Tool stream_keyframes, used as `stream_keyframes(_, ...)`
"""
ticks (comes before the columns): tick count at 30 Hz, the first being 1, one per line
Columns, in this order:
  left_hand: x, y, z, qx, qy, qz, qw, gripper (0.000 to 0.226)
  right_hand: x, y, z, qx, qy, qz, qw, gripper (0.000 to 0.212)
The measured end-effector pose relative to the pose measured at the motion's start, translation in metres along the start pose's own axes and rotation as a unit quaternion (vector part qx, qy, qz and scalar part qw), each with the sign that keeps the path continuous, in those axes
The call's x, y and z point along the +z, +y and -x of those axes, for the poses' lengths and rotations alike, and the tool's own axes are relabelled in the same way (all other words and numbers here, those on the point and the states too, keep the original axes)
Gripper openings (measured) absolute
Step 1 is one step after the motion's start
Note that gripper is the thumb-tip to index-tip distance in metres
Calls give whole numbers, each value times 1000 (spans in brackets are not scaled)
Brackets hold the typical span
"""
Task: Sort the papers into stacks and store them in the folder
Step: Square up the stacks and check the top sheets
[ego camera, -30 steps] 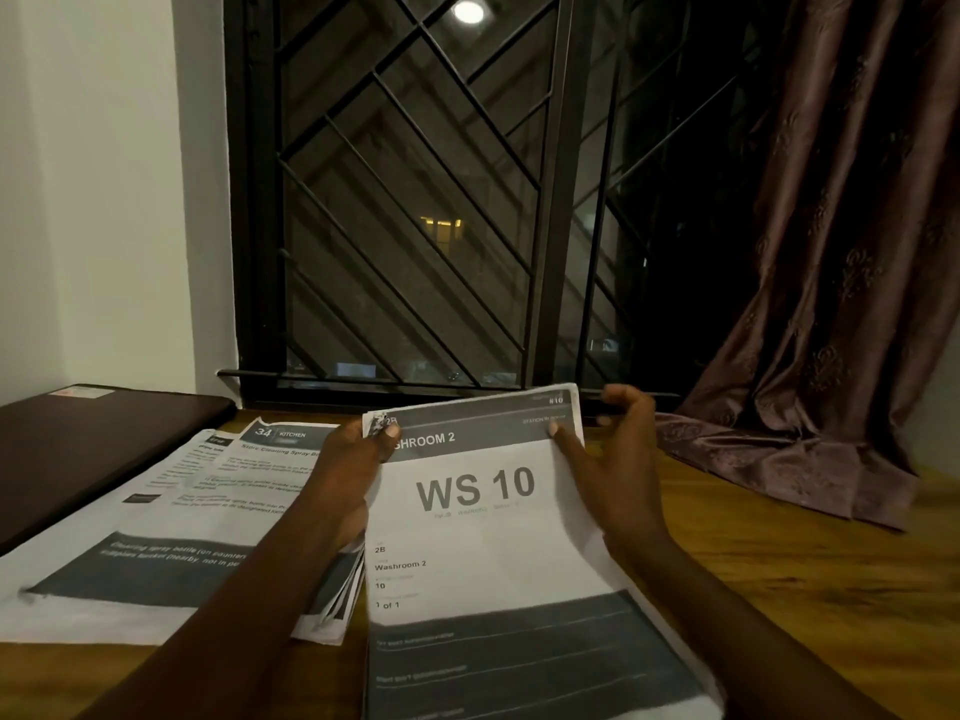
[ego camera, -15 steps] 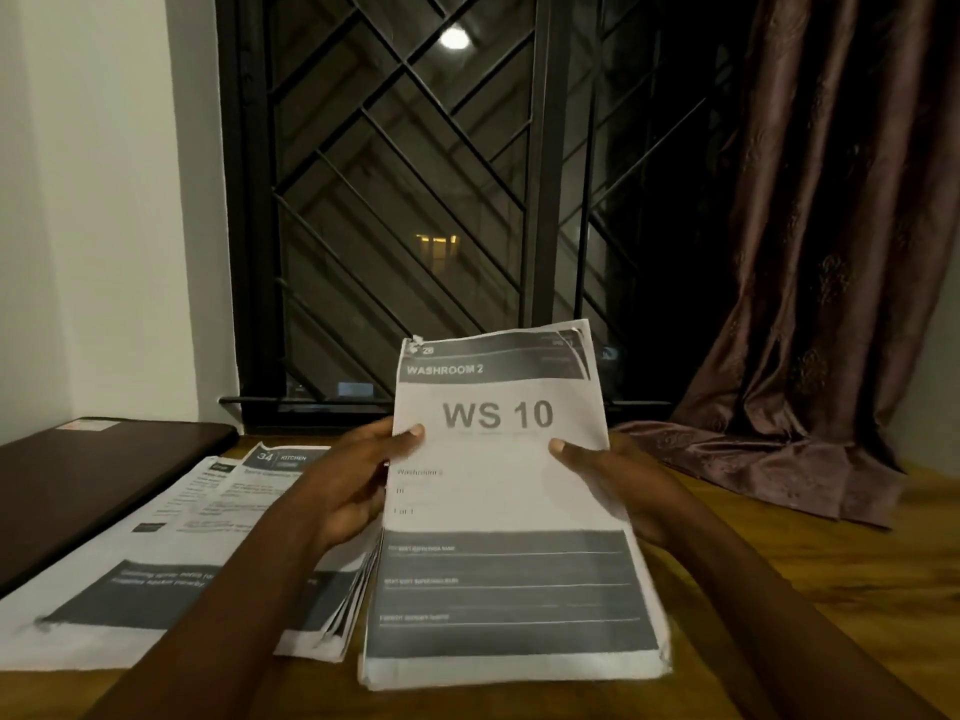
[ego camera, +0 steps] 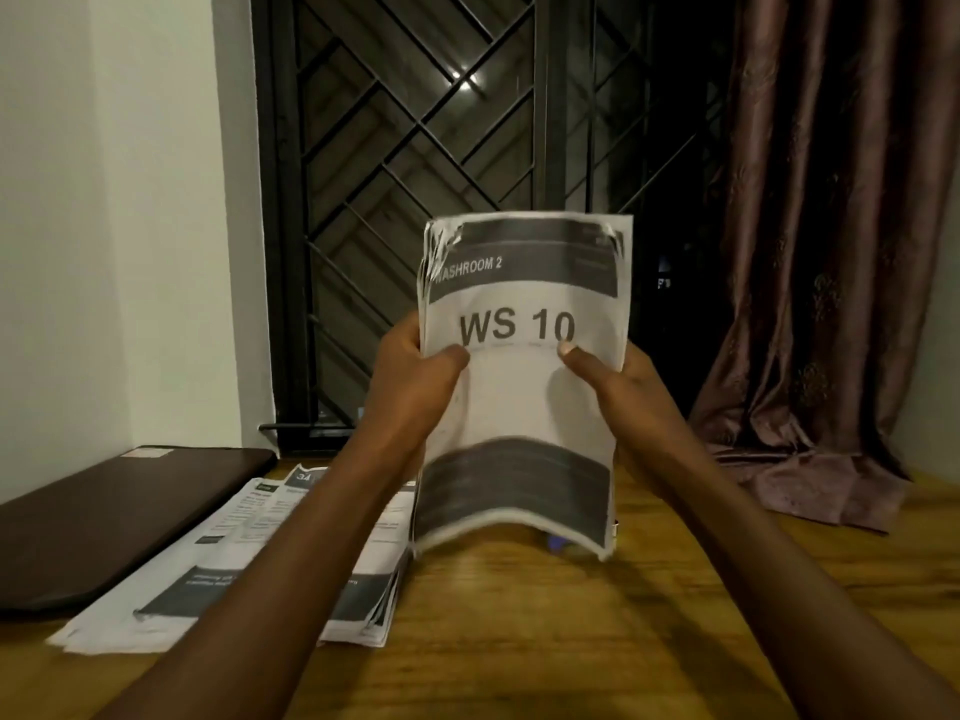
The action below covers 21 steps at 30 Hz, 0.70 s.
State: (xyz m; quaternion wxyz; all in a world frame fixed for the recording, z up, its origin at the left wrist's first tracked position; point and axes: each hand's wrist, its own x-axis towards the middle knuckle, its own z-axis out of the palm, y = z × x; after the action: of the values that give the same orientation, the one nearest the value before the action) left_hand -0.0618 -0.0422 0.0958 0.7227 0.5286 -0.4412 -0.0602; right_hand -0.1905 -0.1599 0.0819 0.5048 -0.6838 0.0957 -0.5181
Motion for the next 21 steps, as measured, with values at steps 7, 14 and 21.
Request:
stream_keyframes(7,-2,-31,17,-86,13,-14,996,23,-1,-1,12,-7,-2,26,1000,13)
stream_keyframes(14,1,-39,18,-132,-10,-52,990,29,-3,6,11,31,10,28,999,10)
stream_keyframes(21,-16,-33,-2,-167,-33,-16,985,34,-8,-13,-8,12,7,11,1000,11)
